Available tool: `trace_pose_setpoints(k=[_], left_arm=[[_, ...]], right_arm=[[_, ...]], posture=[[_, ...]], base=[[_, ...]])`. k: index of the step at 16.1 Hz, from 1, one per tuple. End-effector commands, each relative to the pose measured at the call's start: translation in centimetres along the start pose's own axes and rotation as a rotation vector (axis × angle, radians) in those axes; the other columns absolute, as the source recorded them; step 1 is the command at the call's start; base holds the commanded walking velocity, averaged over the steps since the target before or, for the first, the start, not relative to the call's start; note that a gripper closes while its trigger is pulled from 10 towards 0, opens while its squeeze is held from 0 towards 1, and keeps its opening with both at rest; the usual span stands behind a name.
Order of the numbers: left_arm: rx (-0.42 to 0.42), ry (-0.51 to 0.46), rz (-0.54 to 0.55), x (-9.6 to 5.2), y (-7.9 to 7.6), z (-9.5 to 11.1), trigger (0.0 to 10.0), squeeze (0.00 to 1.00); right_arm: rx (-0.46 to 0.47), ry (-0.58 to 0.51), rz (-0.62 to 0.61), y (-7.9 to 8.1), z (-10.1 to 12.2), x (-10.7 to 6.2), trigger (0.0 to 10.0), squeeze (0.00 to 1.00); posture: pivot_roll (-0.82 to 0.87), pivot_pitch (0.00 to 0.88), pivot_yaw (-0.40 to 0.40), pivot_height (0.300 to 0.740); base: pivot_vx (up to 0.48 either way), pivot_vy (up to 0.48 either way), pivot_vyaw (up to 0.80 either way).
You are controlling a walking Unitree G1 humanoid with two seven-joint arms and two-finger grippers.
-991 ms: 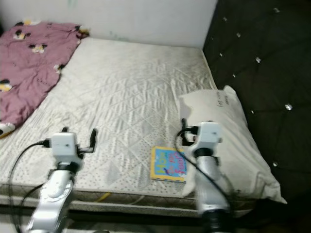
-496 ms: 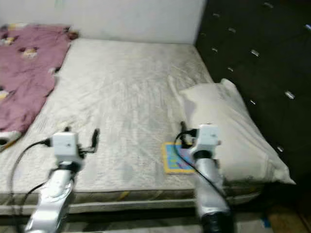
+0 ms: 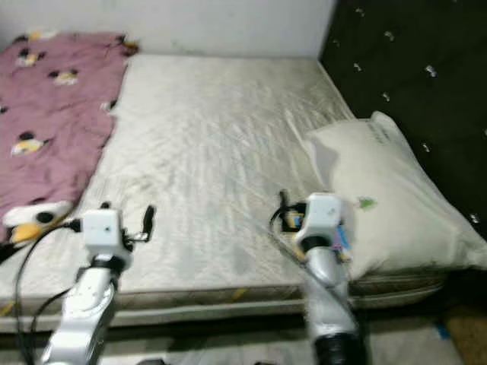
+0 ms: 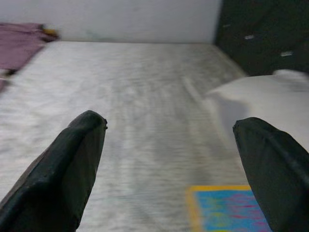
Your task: Clean up the room
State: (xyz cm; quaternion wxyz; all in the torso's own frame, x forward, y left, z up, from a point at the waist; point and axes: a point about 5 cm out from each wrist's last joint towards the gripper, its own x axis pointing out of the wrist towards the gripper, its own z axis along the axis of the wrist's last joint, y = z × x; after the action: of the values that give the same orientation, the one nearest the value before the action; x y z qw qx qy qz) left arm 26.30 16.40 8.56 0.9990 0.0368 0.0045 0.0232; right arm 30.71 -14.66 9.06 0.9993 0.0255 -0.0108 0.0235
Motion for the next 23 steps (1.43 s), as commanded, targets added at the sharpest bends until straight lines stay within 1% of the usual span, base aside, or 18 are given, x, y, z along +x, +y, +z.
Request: trace_pose_setpoints(k=[1,5,7,9,15,18,20,23], left_arm=[[0.002,0.007,0.007,-0.01,0.01,-0.02,10.0,0.00],[-0.004,0.007,0.011,-0.02,-0.06,0.02,10.0,0.00],[0.010,0.003,0.022,0.02,0.10,0.08,10.0,0.00],[0.006,0.004,0.023,0.11,0.10,0.08,10.0,0.00],[0.000,-0.002,0.025,0.40,0.00,0.37,10.0,0.00],[-0.001,-0.001,0.031,0.46,0.14,0.42,10.0,0.00],[0.026,0.032,0.060,0.29,0.58,-0.08,10.0,0.00],[0.023,0.035,0.064,0.30,0.76,-0.12,10.0,0.00]], right_arm=[[-0.016,0.001,-0.001,-0.48,0.09,-0.10,10.0,0.00],[-0.028,0.007,0.019,-0.36,0.11,0.00,10.0,0.00],[-0.036,0.017,0.025,-0.23,0.01,0.08,10.0,0.00],[-0.040,0.021,0.034,-0.06,-0.01,0.21,10.0,0.00],[-0.048,0.025,0.034,0.00,0.00,0.28,10.0,0.00],[-0.049,0.025,0.035,0.06,-0.01,0.30,10.0,0.00],[-0.050,0.026,0.035,0.08,0.00,0.33,10.0,0.00],[-0.051,0.026,0.033,0.10,0.00,0.32,10.0,0.00]], posture=[[0.02,0.130,-0.040,0.740],[0.03,0.131,-0.046,0.740],[0.03,0.129,-0.052,0.740],[0.03,0.126,-0.056,0.740],[0.03,0.133,-0.055,0.740],[0.03,0.136,-0.056,0.740],[0.03,0.144,-0.057,0.740],[0.03,0.148,-0.057,0.740]], base=[[0.000,0.480,0.00],[0.000,0.480,0.00],[0.000,0.480,0.00],[0.000,0.480,0.00],[0.000,0.480,0.00],[0.000,0.480,0.00],[0.000,0.480,0.00],[0.000,0.480,0.00]])
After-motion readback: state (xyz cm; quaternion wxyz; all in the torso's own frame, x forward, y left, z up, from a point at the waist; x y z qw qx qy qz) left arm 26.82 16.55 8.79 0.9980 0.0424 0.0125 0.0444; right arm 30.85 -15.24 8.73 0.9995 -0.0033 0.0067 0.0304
